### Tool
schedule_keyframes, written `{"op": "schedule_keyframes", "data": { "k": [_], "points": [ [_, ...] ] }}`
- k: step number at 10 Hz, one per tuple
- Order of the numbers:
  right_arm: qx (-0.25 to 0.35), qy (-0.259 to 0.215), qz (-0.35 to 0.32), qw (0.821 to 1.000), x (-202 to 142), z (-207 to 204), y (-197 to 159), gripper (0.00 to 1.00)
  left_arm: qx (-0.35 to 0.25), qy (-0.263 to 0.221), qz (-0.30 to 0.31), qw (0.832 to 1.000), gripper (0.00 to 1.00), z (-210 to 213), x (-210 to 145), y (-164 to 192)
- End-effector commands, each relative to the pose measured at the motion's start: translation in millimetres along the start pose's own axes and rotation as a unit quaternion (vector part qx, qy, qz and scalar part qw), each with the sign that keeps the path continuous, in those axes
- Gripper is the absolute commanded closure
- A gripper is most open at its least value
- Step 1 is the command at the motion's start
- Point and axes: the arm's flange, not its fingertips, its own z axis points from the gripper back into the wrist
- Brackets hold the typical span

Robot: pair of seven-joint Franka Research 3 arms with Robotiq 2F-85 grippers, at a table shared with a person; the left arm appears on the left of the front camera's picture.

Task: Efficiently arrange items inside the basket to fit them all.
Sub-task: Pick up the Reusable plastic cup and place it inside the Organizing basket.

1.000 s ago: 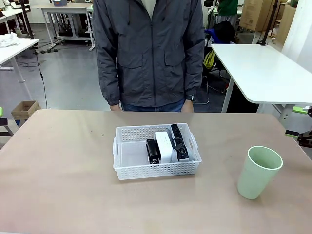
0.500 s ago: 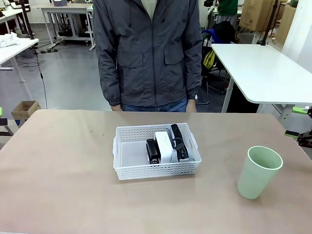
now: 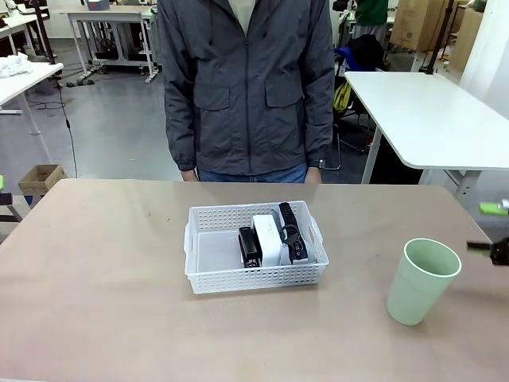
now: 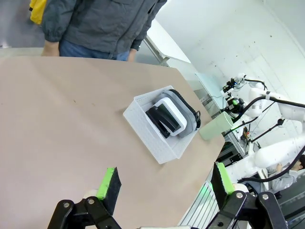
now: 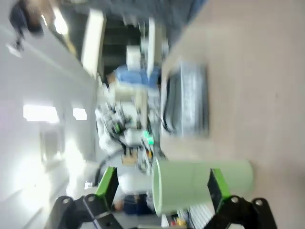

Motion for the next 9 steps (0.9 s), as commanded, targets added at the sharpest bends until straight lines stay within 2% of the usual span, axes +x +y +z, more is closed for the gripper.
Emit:
{"op": "schedule_keyframes", "data": {
  "k": [1, 2, 3, 4, 5, 6, 9],
  "points": [
    [-0.044, 0.128, 0.074, 0.988, -7, 21, -10, 0.0, -0.006, -0.008, 0.003, 1.0, 0.0, 1, 2, -3],
    [-0.076, 0.191, 0.1, 0.974, -16, 20, -16, 0.0, -0.006, -0.008, 0.003, 1.0, 0.0, 1, 2, -3],
    [-0.109, 0.228, 0.122, 0.96, -22, 16, -22, 0.0, -0.006, -0.008, 0.003, 1.0, 0.0, 1, 2, -3],
    [-0.115, 0.245, 0.131, 0.954, -24, 11, -26, 0.0, -0.006, -0.008, 0.003, 1.0, 0.0, 1, 2, -3],
    [-0.101, 0.234, 0.133, 0.958, -21, 6, -27, 0.0, -0.006, -0.008, 0.003, 1.0, 0.0, 1, 2, -3],
    [-0.109, 0.231, 0.089, 0.963, -25, 14, -20, 0.0, -0.006, -0.008, 0.003, 1.0, 0.0, 1, 2, -3],
    [-0.111, 0.241, 0.104, 0.959, -25, 11, -23, 0.0, -0.006, -0.008, 0.003, 1.0, 0.0, 1, 2, -3]
  ]
}}
